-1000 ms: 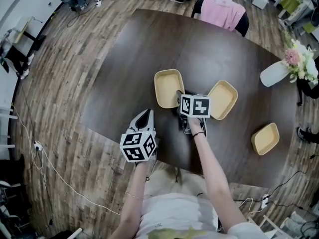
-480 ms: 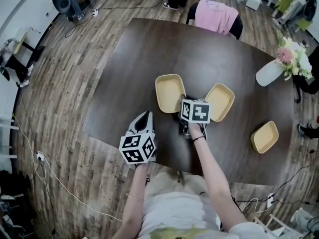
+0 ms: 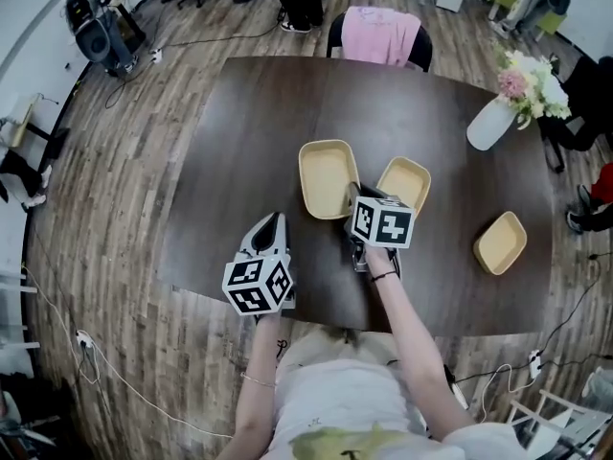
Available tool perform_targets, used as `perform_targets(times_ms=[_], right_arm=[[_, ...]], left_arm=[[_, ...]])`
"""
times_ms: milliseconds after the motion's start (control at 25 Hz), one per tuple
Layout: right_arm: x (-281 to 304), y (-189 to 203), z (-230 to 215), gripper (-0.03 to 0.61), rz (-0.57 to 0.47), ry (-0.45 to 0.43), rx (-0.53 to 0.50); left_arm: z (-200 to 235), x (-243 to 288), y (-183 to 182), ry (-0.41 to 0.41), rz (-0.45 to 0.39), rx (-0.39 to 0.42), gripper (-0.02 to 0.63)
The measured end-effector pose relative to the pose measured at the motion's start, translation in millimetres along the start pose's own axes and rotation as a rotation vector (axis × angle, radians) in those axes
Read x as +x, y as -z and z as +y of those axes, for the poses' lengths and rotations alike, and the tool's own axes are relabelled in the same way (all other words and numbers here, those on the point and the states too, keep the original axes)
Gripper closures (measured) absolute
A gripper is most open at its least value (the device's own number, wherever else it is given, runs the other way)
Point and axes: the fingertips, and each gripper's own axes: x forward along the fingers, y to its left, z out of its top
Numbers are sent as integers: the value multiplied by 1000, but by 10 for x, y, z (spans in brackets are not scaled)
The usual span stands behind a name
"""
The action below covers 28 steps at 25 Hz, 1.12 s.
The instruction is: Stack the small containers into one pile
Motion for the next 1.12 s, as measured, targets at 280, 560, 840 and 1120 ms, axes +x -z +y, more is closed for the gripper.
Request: perform_targets(times_ms=[280,560,840,1120], right_arm=[[-323,-109,-304,545,-102,91,83],[-637,-119,-674,545,-181,191,172],[-907,-80,-1049,545,-230,316,249],[-1026,18,-1325,545,-251,390,324]], left_arm=[[-266,145,-81,103,-3,49,589],[-575,262,-73,191,11,87,589],[-817,369,8,265,39,117,589],[-993,473,63,311,62,137,589]])
